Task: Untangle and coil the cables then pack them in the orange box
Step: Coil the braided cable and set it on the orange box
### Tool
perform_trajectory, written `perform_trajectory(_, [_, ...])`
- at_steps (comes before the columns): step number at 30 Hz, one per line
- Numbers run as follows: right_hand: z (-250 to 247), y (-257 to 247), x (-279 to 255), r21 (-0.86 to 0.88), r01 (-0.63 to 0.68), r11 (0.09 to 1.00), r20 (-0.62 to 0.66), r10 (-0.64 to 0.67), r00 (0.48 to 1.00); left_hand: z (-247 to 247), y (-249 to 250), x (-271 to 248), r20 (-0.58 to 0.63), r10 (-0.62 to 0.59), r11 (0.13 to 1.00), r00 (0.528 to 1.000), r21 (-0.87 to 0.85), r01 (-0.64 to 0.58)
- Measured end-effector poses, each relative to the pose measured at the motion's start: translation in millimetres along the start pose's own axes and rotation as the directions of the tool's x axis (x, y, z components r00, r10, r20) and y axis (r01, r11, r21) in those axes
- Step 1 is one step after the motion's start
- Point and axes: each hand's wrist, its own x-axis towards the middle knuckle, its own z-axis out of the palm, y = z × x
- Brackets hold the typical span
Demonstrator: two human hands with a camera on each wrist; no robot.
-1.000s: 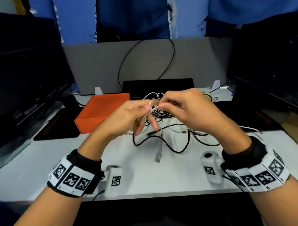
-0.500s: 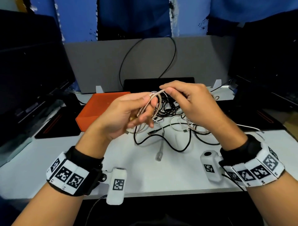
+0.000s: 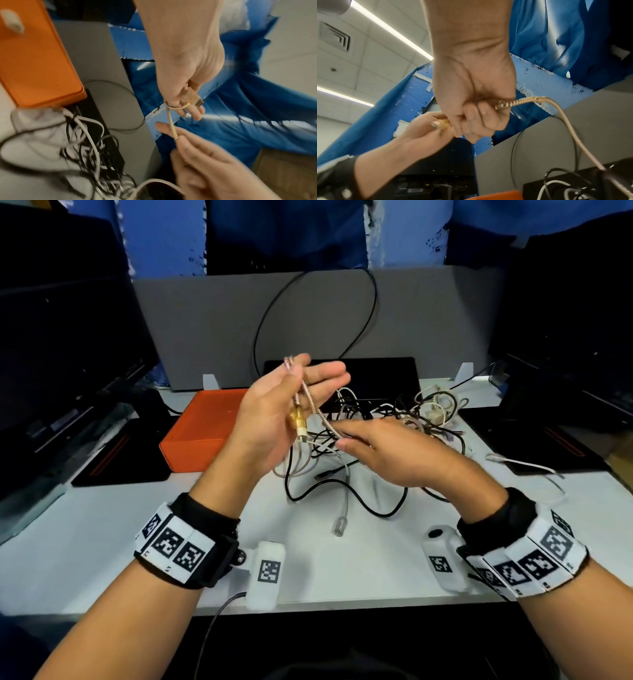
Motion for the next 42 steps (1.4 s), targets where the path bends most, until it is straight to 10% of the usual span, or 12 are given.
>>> perform_trajectory(4, [-2,-13,-3,-0.068,0.051,0.996,0.035,-0.049,0.998,7,-3,-7,0.108,-0.047,0.721,0.993,0.692,-0.042])
perform_trajectory(9, [-18,-10,-9,-0.033,0.056,0.998,-0.185,-0.061,0.981,9,3,-13,0.147,-0.068,0.462,0.987,0.881,-0.099])
perform_trajectory(25, [-14,-1,0,0.311,0.241,0.919,-0.397,-0.104,0.912,7,5,-18,0.377,-0.242,0.96,0.894,0.229,0.163])
perform_trajectory(33, [-18,-7,-2,0.217,0.276,0.936,-0.437,-0.159,0.885,0,15,-18,0.365,-0.182,0.983,0.913,0.074,0.167])
perform_trajectory(38, [-21,-1,-1,0.15,0.222,0.964,-0.539,-0.108,0.835,-6,8,-20,0.498,-0.267,0.955,0.825,0.022,0.296])
perform_trajectory(42, [-14,1,3,0.23,0.156,0.961,-0.378,-0.059,0.924,-7,13,-10,0.387,-0.127,0.911,0.913,-0.32,0.262])
